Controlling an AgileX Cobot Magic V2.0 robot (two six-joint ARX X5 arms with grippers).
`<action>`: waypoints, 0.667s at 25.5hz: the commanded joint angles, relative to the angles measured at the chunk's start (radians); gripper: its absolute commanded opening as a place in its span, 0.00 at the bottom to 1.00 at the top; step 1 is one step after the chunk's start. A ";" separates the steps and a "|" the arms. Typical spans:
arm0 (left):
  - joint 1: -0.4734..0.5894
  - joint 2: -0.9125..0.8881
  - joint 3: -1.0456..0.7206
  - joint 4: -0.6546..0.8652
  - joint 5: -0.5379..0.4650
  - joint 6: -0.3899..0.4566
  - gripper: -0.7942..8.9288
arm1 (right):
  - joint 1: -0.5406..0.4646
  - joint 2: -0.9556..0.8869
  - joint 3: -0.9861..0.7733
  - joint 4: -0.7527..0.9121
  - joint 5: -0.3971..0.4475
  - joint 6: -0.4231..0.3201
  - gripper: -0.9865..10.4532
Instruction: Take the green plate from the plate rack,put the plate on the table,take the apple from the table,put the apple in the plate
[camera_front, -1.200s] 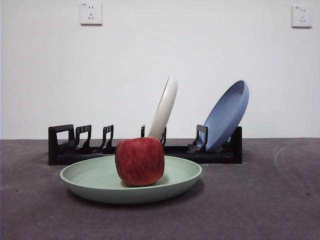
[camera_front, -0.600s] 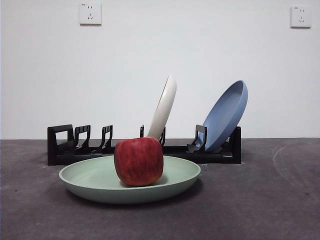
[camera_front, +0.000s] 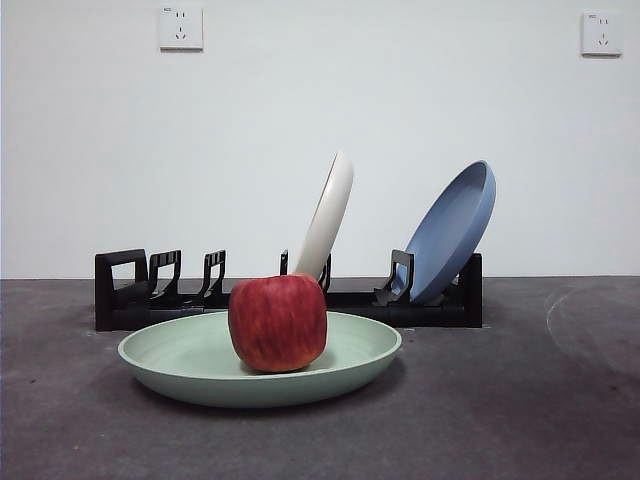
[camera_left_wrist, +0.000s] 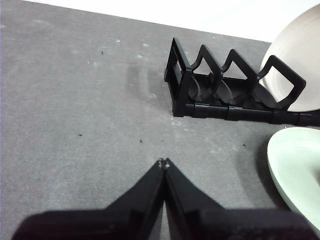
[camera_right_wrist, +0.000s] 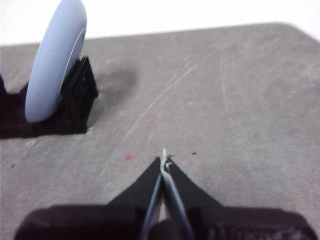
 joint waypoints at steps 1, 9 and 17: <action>0.003 0.001 -0.008 0.010 0.003 0.013 0.08 | -0.016 -0.064 -0.055 0.013 0.004 -0.003 0.09; 0.003 0.001 -0.007 0.010 0.003 0.013 0.08 | -0.048 -0.251 -0.084 -0.132 0.011 -0.003 0.09; 0.003 0.001 -0.007 0.010 0.003 0.013 0.08 | -0.048 -0.251 -0.084 -0.129 0.022 -0.030 0.09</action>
